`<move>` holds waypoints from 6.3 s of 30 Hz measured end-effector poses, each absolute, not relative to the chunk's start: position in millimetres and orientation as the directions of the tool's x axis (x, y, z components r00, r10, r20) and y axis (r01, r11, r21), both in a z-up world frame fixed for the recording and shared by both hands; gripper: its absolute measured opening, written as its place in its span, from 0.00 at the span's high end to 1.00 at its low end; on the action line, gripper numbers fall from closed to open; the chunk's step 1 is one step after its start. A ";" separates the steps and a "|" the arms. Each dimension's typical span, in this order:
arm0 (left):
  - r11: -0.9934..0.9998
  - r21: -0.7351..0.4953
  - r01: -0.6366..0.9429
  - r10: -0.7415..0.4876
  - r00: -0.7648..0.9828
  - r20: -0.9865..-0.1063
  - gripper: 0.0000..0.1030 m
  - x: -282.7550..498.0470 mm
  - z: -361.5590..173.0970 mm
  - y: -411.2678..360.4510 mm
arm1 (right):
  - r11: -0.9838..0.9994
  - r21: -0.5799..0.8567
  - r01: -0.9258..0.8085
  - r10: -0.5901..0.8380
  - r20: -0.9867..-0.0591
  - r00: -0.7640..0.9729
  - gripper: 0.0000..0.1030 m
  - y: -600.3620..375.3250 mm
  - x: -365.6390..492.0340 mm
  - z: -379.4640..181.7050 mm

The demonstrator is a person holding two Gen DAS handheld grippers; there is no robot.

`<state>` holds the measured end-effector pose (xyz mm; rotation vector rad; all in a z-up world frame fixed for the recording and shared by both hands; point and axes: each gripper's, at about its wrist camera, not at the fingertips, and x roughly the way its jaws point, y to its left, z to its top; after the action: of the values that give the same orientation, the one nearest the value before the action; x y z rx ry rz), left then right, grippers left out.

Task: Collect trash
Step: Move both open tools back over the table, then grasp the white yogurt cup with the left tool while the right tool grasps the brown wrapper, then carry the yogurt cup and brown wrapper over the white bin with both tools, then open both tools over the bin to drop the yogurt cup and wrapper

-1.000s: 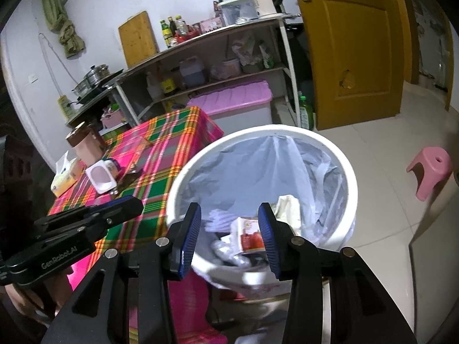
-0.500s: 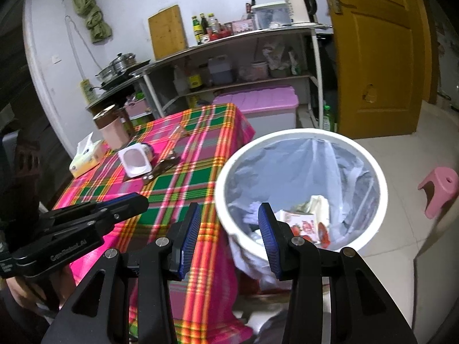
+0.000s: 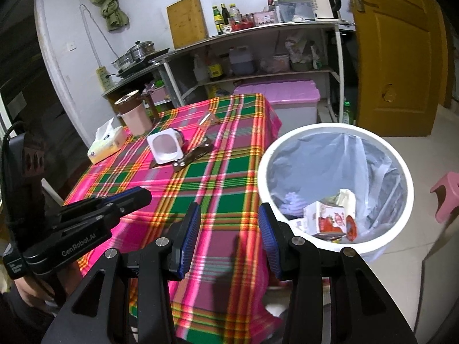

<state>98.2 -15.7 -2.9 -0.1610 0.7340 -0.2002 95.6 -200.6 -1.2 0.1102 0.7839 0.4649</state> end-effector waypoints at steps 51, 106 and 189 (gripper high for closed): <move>0.981 -0.182 -0.061 -0.090 0.694 -0.715 0.76 226.7 -40.2 84.3 | 0.879 0.310 -0.362 0.468 -0.705 0.533 0.58 -115.6 182.7 -23.9; 0.971 -0.236 -0.030 -0.122 0.786 -0.606 0.94 149.7 -16.6 107.6 | 0.908 0.271 -0.319 0.410 -0.728 0.550 0.86 -84.3 206.4 -36.6; 0.912 -0.184 0.366 -0.387 0.624 -0.678 0.86 211.8 -26.2 -142.2 | 0.942 0.333 -0.027 0.280 -0.743 0.608 0.83 -314.6 169.2 -54.3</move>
<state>211.8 -142.2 -26.2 -0.0297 0.7854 -0.4321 169.2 -314.6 -54.3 0.3031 0.9029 0.1809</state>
